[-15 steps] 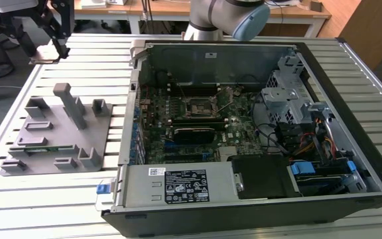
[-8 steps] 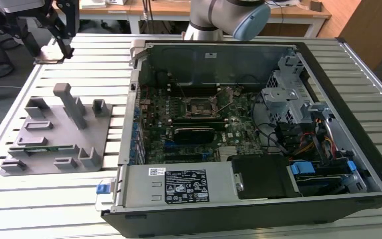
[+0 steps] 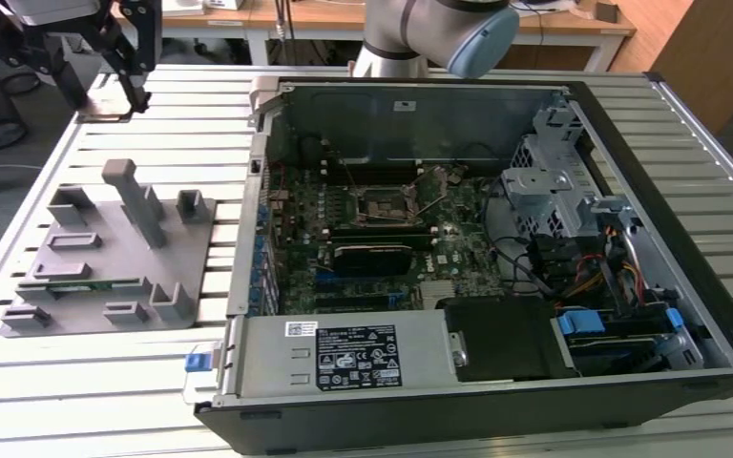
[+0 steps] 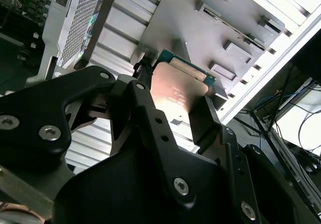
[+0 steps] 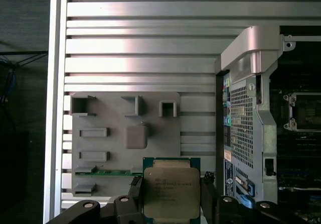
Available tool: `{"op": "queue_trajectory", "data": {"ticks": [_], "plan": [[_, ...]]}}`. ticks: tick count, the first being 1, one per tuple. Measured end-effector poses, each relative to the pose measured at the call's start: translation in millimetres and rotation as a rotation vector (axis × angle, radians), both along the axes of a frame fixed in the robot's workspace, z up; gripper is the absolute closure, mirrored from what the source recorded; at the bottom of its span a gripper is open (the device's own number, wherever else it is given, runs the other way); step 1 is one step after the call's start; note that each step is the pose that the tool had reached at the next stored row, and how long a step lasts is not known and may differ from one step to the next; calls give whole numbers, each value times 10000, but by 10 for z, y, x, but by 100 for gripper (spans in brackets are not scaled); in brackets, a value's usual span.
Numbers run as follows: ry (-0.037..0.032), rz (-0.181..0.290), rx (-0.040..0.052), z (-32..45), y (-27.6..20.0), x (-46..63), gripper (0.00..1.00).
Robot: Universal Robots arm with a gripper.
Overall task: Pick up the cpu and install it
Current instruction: 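Pick up the cpu and move it towards the insertion slot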
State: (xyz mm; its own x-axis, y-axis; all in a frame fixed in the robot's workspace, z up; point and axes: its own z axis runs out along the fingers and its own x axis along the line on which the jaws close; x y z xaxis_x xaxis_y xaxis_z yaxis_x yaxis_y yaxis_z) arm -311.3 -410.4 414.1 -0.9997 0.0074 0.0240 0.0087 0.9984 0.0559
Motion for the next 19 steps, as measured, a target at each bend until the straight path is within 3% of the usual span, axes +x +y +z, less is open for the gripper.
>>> {"op": "queue_trajectory", "data": {"ticks": [19], "plan": [[0,1,0,-3,0,236,46]]}}
